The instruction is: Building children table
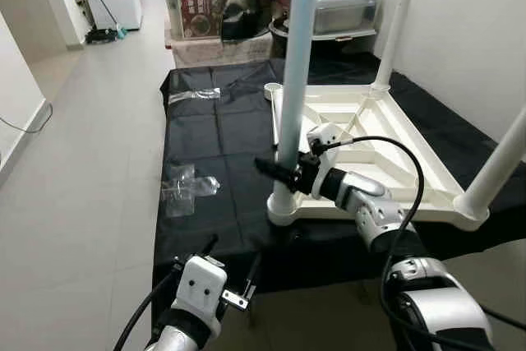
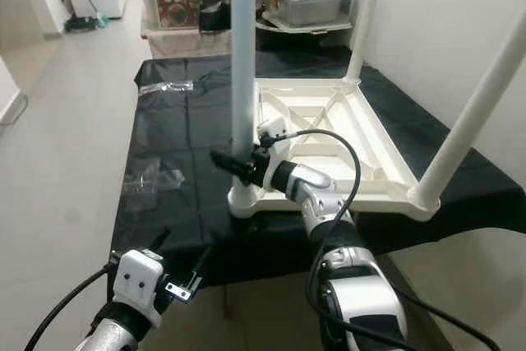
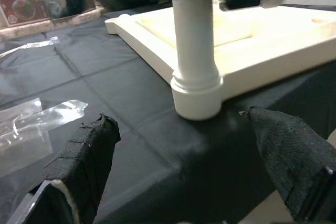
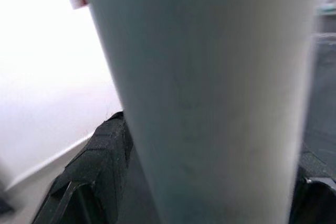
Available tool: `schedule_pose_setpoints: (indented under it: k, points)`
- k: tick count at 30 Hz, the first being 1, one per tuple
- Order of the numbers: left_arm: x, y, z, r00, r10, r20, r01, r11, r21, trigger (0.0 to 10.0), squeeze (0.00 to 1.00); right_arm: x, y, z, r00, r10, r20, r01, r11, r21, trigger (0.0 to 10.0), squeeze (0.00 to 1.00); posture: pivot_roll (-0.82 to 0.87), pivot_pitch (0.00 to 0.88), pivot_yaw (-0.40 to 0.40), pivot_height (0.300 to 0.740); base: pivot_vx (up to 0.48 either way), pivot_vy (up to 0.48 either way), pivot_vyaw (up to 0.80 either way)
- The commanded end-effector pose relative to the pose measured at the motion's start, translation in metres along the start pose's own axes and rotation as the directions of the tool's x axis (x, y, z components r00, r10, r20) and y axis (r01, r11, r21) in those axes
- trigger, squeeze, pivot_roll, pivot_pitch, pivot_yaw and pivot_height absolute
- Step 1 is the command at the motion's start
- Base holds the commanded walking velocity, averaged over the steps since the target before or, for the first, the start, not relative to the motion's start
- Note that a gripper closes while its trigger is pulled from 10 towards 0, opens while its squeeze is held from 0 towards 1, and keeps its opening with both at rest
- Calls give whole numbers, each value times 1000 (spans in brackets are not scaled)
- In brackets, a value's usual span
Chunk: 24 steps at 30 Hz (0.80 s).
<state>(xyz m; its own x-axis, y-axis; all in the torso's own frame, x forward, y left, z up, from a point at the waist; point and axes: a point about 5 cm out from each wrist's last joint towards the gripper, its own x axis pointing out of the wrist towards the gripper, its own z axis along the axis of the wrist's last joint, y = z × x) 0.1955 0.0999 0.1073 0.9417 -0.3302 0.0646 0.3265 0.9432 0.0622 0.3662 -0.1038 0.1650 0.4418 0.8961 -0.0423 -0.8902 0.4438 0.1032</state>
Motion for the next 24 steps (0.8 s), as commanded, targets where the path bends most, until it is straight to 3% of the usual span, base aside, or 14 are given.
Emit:
schedule_pose_setpoints:
  k: [1,2,5,8,9,11,12,14,16,19,20,21,23,24]
  points:
    - [-2,-1,-6,1000,-3,-29,3,1000,-4,10000,0,9,13,-13,987,141,-78,-139,990,33,10000,0,63,0,-24,740,0,0,0]
    - [-2,-1,-6,1000,-3,-29,3,1000,-4,10000,0,9,13,-13,987,141,-78,-139,990,33,10000,0,63,0,-24,740,0,0,0]
    - [-2,-2,-7,999,-4,-32,4,1000,-6,10000,0,16,24,-13,924,348,-160,-348,937,30,10000,0,68,0,-26,740,0,0,0]
    - [-3,-3,-7,999,-5,-34,5,1000,-8,10000,0,19,28,-11,898,405,-175,-405,914,33,10000,0,71,0,-26,740,0,0,0]
    - [-3,-3,-7,999,-6,-34,6,1000,-8,10000,0,22,29,-8,893,415,-174,-418,908,20,0,0,74,0,-30,740,0,0,0]
    - [-3,-3,-7,999,-5,-35,5,1000,-9,10000,0,25,28,-6,908,382,-172,-387,922,6,0,0,74,0,-30,740,0,0,0]
    - [-3,-3,-7,999,-6,-35,5,1000,-9,10000,0,28,23,-8,948,270,-169,-281,959,-46,0,0,74,0,-30,740,0,0,0]
    - [-3,-4,-7,999,-6,-35,6,1000,-9,10000,0,28,22,-8,954,248,-169,-261,964,-58,0,0,74,0,-30,740,0,0,0]
    - [-3,-3,-8,999,-7,-36,6,1000,-10,10000,0,30,15,-10,988,78,-133,-89,993,-83,0,0,65,0,-25,740,0,0,0]
    - [-3,-3,-8,999,-8,-37,8,1000,-10,10000,0,30,9,-11,992,-45,-117,35,996,-84,0,0,65,0,-25,740,0,0,0]
    - [-3,-3,-8,999,-9,-37,8,1000,-11,10000,0,27,0,-15,970,-216,-108,209,975,-72,0,0,64,0,-25,740,0,0,0]
    - [-3,-3,-8,999,-9,-37,8,1000,-11,10000,0,27,0,-15,970,-216,-108,209,975,-72,0,0,64,0,-25,740,0,0,0]
    - [-2,-2,-8,999,-10,-39,9,1000,-13,10000,0,14,-18,-20,842,-531,-93,527,848,-65,0,0,60,0,-21,740,0,0,0]
    - [-2,-2,-8,999,-10,-39,9,1000,-13,10000,0,14,-18,-20,842,-531,-93,527,848,-65,0,0,60,0,-21,740,0,0,0]
